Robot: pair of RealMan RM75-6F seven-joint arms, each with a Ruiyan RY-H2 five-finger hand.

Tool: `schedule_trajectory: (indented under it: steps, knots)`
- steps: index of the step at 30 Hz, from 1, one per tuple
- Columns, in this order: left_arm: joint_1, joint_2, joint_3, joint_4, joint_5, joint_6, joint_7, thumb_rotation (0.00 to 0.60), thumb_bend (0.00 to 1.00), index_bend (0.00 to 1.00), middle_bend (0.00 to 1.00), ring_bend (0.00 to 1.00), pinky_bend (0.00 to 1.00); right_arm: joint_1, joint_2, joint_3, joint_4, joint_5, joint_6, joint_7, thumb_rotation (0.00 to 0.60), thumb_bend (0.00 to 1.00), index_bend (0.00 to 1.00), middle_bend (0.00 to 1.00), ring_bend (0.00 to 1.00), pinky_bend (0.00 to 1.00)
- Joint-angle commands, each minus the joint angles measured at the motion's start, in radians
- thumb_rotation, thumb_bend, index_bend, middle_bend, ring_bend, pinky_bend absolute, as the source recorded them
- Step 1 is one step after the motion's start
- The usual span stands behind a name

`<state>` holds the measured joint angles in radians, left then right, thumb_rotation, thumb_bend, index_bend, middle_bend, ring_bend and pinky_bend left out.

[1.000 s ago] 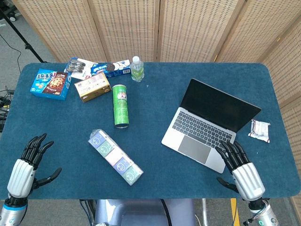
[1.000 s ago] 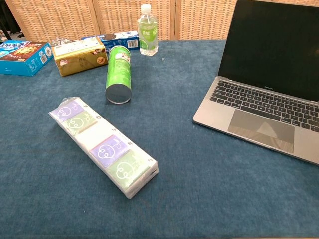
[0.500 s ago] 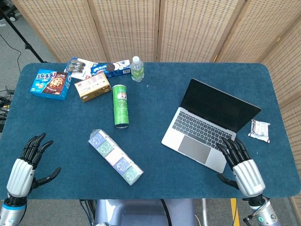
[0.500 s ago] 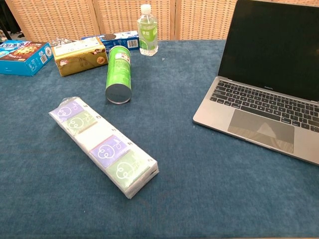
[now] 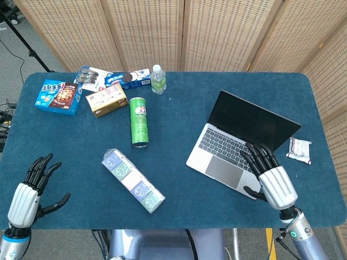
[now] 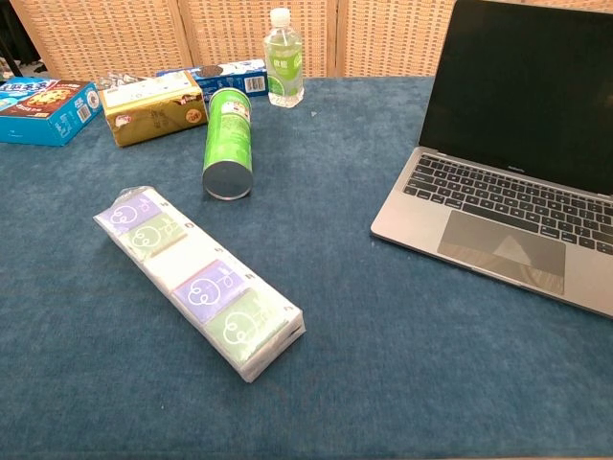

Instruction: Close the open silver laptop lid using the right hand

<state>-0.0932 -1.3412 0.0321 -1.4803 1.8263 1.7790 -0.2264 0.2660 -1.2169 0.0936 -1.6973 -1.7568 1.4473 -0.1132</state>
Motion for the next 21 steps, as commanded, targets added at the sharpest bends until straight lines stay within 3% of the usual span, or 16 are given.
schedule_trajectory:
  steps: [1, 11, 21]
  knots:
    - [0.000, 0.000, 0.000, 0.000, 0.001, 0.000, -0.001, 0.600, 0.22, 0.15, 0.00, 0.08, 0.08, 0.071, 0.020, 0.062, -0.045, 0.058, -0.085, -0.035, 0.600, 0.13, 0.02, 0.00, 0.00, 0.00]
    - [-0.003, -0.003, 0.003, 0.005, 0.000, -0.010, -0.001, 0.600, 0.22, 0.15, 0.00, 0.08, 0.08, 0.228, 0.011, 0.214, 0.009, 0.300, -0.279, -0.153, 0.600, 0.13, 0.02, 0.00, 0.00, 0.00]
    - [-0.006, -0.006, 0.006, 0.007, 0.007, -0.013, 0.001, 0.600, 0.22, 0.15, 0.00, 0.08, 0.08, 0.324, 0.012, 0.271, 0.150, 0.525, -0.417, -0.227, 0.600, 0.13, 0.01, 0.00, 0.00, 0.00]
